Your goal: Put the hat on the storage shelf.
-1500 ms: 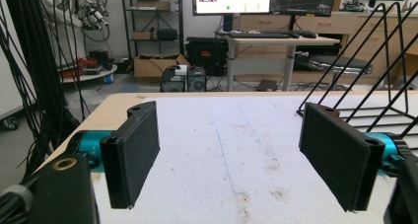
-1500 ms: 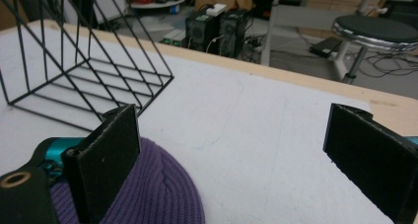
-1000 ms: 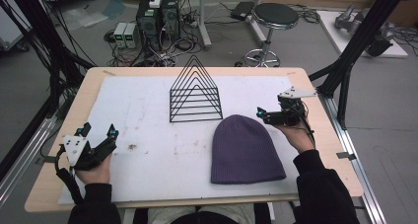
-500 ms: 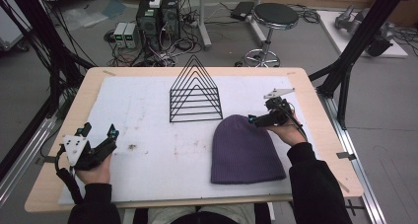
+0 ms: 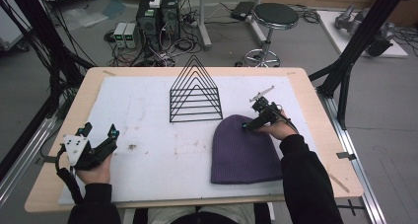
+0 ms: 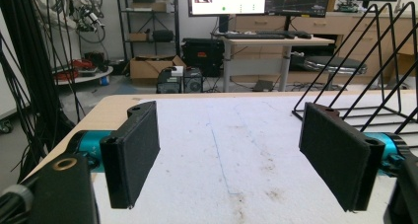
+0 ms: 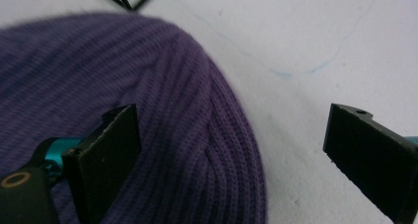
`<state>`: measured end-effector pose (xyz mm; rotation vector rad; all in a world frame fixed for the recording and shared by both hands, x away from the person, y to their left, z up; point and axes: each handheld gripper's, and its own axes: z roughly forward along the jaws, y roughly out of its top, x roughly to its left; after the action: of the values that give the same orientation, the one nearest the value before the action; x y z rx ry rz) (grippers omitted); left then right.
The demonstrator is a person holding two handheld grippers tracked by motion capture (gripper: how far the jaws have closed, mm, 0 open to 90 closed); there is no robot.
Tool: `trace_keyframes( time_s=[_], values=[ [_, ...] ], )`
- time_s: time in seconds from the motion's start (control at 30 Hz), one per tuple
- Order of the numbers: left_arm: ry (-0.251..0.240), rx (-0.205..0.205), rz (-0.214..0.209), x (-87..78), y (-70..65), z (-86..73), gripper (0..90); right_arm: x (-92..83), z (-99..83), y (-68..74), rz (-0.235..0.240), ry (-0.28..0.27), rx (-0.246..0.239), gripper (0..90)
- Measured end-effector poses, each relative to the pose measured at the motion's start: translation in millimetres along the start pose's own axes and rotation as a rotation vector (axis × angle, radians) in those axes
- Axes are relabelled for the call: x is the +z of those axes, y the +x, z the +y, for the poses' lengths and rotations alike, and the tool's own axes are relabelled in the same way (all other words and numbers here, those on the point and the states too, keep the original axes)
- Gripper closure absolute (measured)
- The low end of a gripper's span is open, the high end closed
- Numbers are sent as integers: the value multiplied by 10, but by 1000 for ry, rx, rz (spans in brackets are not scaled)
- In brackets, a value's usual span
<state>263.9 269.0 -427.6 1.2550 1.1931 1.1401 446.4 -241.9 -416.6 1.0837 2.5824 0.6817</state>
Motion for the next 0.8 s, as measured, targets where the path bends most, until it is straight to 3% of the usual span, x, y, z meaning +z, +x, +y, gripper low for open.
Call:
trace_keyframes(
  time_s=[0.17,0.27,0.3,0.33,0.43,0.57,0.6,0.67,0.7,0.8],
  values=[
    [-1,-2,-5,5,-9,-1,235,82,-15,5,14,54,2,67],
    [0,-2,-9,7,-16,-1,235,97,-12,11,34,60,11,125],
    [0,-2,-9,7,-19,-1,235,81,-8,9,80,63,21,240],
    [1,-2,-9,7,-21,-1,236,73,-7,10,96,65,28,290],
    [5,2,-7,10,-22,-2,236,59,-1,33,91,86,82,320],
    [4,1,-9,8,-28,-2,236,47,3,61,78,94,107,374],
    [3,1,-8,9,-29,-2,236,33,3,72,76,97,113,444],
    [4,1,-8,9,-30,-2,236,25,2,80,80,98,115,495],
    [4,2,-8,8,-29,-2,236,9,8,102,109,101,119,649],
    [6,2,-6,10,-30,-3,236,-3,24,161,108,105,97,736]
  ],
)
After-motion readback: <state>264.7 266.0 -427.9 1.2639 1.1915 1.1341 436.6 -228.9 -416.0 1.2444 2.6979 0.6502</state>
